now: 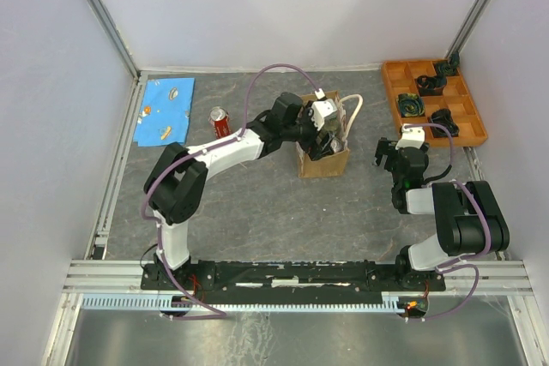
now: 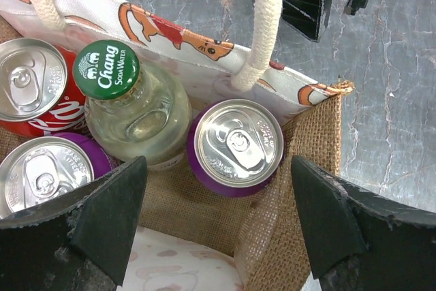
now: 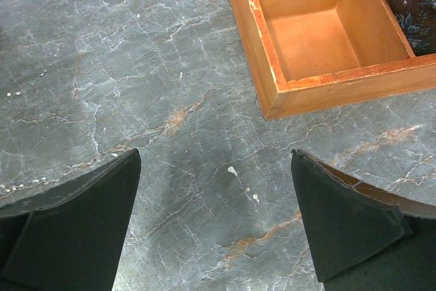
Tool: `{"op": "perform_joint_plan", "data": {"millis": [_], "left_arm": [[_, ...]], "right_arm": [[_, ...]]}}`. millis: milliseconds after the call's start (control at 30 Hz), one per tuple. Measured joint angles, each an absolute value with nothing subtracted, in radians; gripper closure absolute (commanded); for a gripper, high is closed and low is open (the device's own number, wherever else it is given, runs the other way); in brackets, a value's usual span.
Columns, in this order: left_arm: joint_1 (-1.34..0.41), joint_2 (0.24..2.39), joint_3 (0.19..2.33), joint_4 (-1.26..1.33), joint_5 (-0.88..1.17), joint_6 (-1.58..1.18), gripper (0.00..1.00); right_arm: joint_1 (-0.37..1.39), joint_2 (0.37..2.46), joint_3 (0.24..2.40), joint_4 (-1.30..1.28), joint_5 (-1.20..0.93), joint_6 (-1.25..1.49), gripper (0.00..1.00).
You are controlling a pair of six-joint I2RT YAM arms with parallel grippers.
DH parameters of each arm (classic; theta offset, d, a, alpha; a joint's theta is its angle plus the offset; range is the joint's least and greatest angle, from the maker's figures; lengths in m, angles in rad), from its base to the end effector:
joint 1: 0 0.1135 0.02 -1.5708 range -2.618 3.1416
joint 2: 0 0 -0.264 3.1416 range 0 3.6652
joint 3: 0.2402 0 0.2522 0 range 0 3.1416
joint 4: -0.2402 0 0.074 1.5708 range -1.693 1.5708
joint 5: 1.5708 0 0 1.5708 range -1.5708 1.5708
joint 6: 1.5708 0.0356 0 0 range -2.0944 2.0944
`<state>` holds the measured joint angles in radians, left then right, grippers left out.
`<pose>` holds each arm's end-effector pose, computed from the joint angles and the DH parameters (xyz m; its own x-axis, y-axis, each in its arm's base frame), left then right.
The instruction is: Take the beverage out of the canvas bag
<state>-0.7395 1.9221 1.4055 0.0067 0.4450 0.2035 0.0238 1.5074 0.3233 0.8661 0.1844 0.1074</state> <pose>0.3193 -0.3120 0.2408 -0.1741 0.4057 -0.8972 0.9405 0.3386 -0.0294 0.2548 -0.0005 0.1386 -0.2946 0.0984 -0.9505 0.1834 0.9820 0.0448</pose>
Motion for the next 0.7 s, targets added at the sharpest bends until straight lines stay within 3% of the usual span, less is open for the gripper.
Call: {"op": "perform_joint_plan", "data": {"millis": [700], "left_arm": [[-0.782, 1.95, 1.432, 0.025, 0.396, 0.114, 0.06]], "right_arm": [[0.024, 1.507, 0.323, 0.866, 0.184, 0.107, 0.01]]}}
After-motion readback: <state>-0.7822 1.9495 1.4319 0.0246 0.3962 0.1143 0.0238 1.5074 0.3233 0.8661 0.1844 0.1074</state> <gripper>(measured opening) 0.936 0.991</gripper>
